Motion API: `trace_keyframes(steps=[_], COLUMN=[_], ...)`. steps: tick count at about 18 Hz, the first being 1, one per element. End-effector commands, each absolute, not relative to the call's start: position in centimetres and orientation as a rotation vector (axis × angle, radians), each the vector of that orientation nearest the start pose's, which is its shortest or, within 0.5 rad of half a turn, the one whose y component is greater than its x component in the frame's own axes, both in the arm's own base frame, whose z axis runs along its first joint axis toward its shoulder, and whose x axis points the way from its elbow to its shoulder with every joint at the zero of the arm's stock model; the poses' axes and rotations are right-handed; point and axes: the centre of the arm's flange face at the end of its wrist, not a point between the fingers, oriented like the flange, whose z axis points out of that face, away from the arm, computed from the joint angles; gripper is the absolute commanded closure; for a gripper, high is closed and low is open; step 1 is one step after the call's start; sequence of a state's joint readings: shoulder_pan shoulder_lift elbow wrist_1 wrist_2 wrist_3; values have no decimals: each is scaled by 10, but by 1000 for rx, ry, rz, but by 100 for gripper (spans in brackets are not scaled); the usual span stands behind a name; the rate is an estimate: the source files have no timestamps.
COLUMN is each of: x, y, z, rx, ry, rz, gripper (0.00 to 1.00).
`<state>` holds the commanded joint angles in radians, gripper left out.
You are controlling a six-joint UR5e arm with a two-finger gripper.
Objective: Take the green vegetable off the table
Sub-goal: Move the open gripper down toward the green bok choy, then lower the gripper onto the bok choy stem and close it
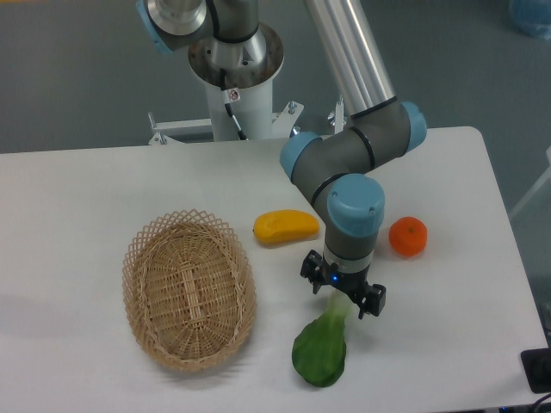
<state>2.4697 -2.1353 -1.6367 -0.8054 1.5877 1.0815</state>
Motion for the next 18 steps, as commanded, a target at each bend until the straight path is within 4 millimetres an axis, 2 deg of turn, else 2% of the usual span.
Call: trace_keyframes(steps=[8,14,18], x=[-418,-419,-424], y=[517,518,521], z=[192,188,193], rx=[-3057,-3057,-3015], ry=[261,263,266], rz=[198,202,278], gripper=[0,0,0])
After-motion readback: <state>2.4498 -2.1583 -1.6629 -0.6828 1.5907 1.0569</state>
